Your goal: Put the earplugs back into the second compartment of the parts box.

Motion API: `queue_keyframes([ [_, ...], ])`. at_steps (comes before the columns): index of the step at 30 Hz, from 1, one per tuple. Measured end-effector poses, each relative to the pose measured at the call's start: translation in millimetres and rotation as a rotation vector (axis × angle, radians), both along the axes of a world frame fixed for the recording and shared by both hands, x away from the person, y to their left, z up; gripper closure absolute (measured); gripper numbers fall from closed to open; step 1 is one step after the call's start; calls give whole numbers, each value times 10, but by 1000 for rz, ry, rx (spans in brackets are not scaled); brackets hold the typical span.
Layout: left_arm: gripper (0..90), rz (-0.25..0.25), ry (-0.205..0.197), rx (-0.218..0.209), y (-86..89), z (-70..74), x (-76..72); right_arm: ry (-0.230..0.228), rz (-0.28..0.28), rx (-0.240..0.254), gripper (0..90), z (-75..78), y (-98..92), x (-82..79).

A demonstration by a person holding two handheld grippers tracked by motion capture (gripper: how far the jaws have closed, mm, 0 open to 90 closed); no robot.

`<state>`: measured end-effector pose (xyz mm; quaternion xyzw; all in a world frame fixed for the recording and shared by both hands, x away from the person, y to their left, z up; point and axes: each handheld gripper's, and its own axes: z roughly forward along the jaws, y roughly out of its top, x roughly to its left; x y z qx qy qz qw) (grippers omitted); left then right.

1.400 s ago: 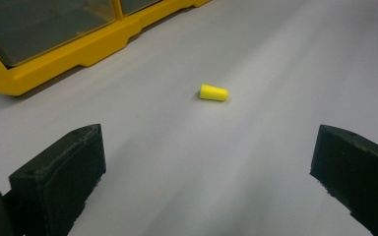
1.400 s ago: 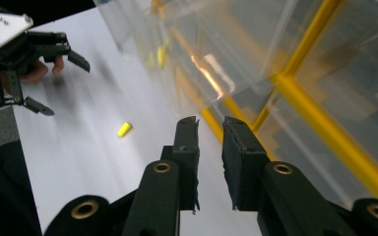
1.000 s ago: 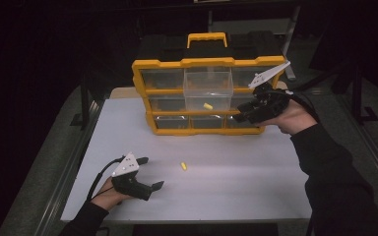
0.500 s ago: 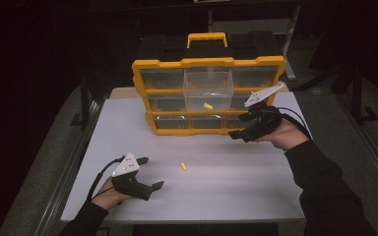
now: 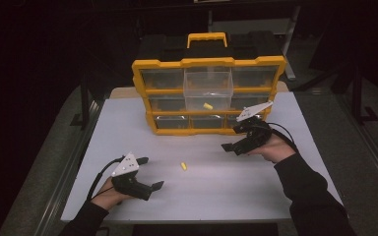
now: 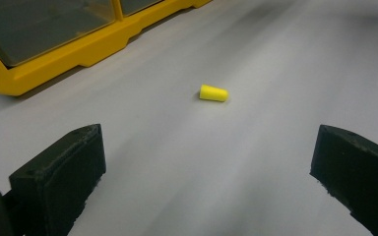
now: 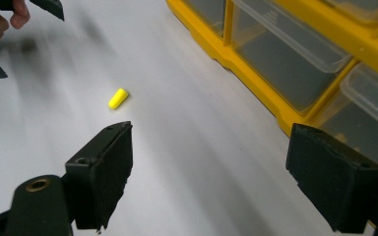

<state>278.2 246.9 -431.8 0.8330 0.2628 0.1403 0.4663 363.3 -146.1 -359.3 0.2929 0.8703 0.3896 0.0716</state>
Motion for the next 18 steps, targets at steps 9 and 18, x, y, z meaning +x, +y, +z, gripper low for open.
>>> queue_keyframes([
  [9,0,-2,1,0,-1,-2,-1,11,-5,5,172,-240,103,-40],
  [18,0,-4,0,1,-2,-2,0,27,15,-3,186,-394,255,-72],
])
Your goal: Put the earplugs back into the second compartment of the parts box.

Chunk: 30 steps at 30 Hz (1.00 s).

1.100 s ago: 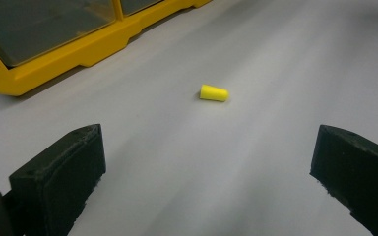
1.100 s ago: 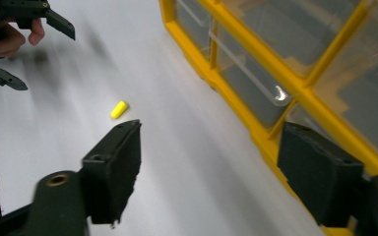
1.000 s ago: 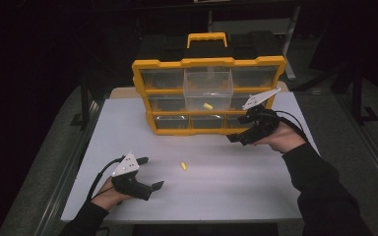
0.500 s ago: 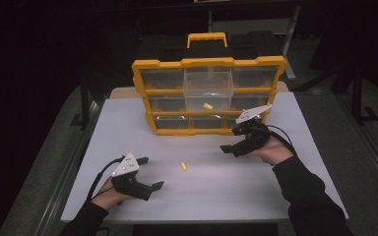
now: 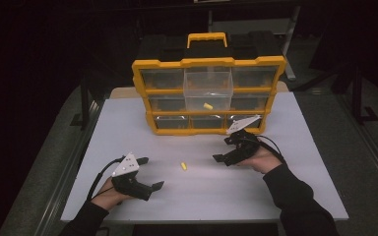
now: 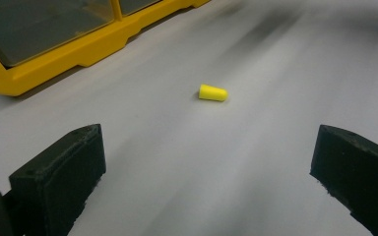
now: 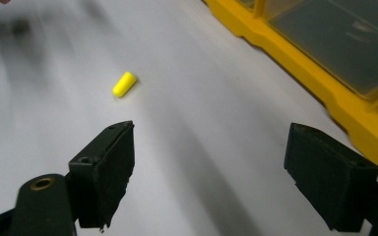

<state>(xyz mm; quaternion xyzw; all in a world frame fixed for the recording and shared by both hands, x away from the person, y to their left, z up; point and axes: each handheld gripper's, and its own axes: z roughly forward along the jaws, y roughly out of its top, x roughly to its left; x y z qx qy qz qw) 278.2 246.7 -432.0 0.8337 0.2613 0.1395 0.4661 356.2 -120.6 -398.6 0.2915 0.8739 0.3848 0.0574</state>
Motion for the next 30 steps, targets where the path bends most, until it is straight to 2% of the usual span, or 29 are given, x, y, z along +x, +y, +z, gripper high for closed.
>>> queue_keyframes([
  [8,0,0,-1,0,-1,0,-1,17,21,2,213,-21,196,14],
  [21,0,-5,-4,5,-7,-3,-1,15,66,10,272,-23,527,64],
  [30,0,-8,-4,2,-7,-1,-2,35,92,8,386,-83,759,84],
])
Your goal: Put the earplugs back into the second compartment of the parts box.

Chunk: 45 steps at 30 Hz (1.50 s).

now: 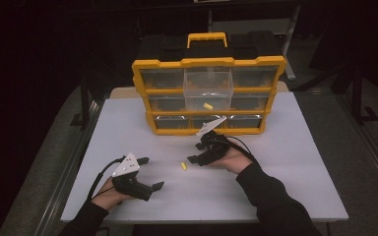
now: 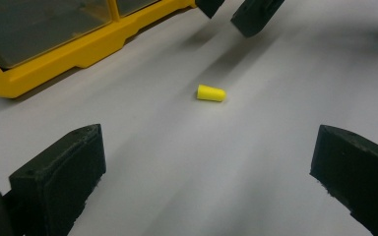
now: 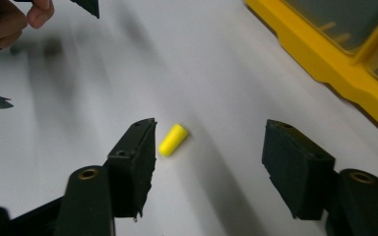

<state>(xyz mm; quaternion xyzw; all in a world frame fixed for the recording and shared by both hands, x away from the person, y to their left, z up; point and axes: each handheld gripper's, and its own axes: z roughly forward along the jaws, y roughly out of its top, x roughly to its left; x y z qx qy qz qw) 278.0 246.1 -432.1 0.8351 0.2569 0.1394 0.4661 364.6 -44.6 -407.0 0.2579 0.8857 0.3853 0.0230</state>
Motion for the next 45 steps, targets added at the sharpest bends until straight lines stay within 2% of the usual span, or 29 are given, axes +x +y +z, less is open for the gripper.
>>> queue_keyframes([
  [6,0,0,0,-3,1,0,2,10,25,-14,454,-60,131,6],
  [13,0,1,0,0,1,-1,3,44,37,-41,527,-152,261,-10],
  [22,0,9,-1,1,18,3,9,38,60,-74,594,-276,383,-16],
  [27,0,13,-2,-1,27,7,11,35,56,-111,631,-319,438,-38],
  [31,0,15,-2,-1,32,7,13,12,48,-131,697,-314,457,-52],
  [36,0,16,-4,-2,35,9,14,25,51,-126,788,-315,444,-51],
  [45,0,19,-1,-7,45,6,15,18,45,-109,798,-247,331,-57],
])
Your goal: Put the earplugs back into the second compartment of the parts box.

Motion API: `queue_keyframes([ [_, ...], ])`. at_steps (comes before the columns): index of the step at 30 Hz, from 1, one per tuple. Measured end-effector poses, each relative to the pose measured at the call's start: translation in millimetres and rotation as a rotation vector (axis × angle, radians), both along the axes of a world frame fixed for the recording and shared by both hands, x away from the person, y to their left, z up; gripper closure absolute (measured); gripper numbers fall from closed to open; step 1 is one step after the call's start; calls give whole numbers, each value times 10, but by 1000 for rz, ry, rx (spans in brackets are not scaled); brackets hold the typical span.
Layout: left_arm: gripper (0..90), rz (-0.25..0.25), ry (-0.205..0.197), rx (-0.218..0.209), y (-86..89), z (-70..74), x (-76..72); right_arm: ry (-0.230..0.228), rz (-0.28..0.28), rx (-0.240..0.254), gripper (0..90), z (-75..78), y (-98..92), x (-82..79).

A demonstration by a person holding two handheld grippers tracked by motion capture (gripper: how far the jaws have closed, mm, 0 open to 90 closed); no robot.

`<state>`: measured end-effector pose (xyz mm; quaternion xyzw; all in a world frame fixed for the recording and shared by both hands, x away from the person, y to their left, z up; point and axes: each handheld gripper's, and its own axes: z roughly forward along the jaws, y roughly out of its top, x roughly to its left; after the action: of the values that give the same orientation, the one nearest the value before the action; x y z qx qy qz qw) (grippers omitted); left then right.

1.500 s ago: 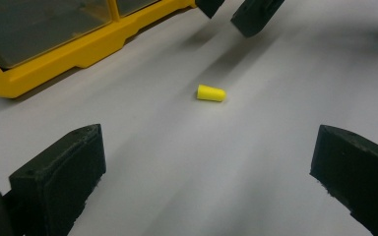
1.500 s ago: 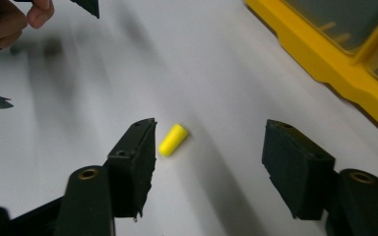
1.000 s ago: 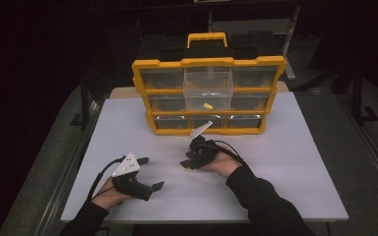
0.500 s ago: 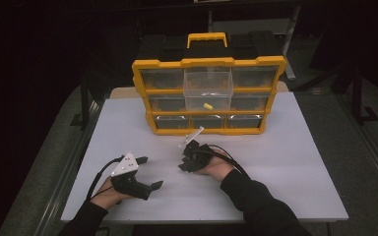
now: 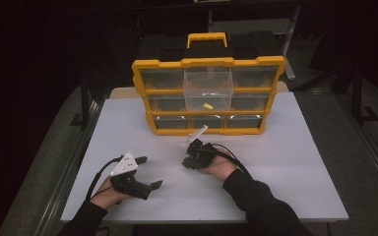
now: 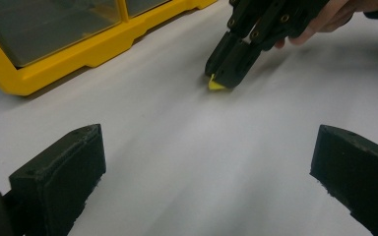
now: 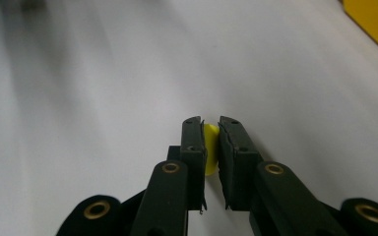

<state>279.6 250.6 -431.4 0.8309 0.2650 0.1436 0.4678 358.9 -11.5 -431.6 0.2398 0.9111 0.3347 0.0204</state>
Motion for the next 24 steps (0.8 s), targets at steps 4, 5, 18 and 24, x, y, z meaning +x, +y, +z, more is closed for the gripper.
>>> queue_keyframes([
  [4,0,1,0,-1,4,0,1,4,-11,12,796,35,-104,-10],
  [5,0,1,-1,1,5,2,1,6,-14,16,797,41,-131,-14],
  [18,0,0,0,-2,10,4,-3,13,-33,40,794,151,-446,-54],
  [24,0,0,0,-2,5,1,-7,4,-43,49,793,196,-578,-79],
])
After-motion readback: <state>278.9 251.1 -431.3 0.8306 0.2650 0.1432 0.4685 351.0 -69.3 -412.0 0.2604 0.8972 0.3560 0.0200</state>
